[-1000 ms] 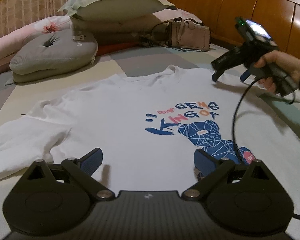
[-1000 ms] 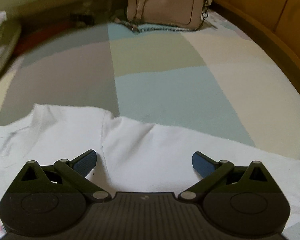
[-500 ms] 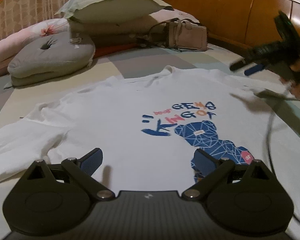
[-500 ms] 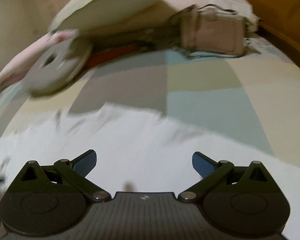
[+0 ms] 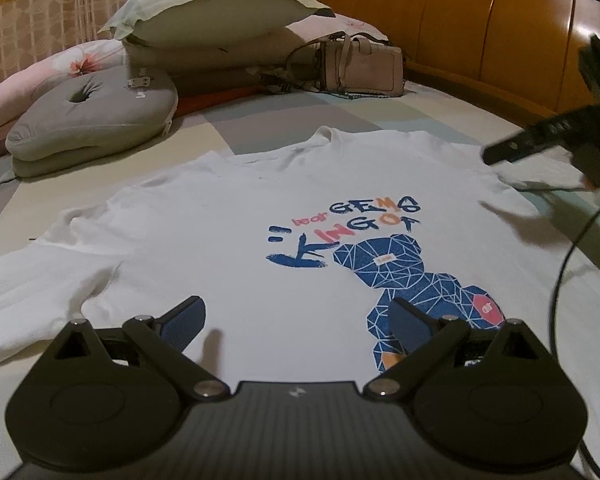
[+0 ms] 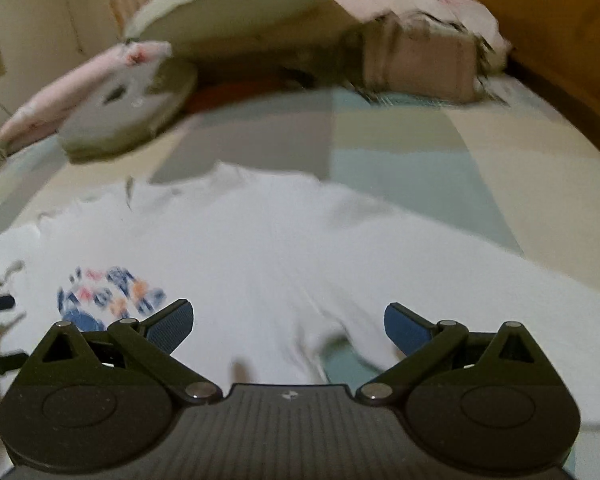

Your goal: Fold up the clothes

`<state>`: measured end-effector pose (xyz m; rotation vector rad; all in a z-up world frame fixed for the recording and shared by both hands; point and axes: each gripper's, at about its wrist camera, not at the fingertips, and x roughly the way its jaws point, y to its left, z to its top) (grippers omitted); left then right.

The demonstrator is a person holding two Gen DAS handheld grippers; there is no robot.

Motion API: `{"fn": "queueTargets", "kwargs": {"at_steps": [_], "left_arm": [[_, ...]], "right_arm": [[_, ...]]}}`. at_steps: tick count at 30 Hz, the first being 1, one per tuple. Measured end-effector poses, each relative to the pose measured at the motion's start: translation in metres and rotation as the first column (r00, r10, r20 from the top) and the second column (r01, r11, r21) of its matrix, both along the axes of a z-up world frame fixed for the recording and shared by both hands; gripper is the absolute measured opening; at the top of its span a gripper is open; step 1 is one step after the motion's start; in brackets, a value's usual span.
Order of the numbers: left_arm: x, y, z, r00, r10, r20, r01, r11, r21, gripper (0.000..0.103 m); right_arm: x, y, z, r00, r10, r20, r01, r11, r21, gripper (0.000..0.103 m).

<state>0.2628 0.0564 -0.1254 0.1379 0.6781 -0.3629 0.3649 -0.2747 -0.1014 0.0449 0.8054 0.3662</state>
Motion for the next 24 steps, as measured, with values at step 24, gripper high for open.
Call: {"fn": "queueTargets", "kwargs": {"at_steps": [24], "left_arm": [[-0.001,-0.003,-0.003,1.000,-0.014,-0.007,0.014,1.000,0.013,0.098]], "right_arm": [[-0.040,-0.128,-0.005,0.959,-0.279,-0.047,0.282,0.957,0.072,0.103]]}}
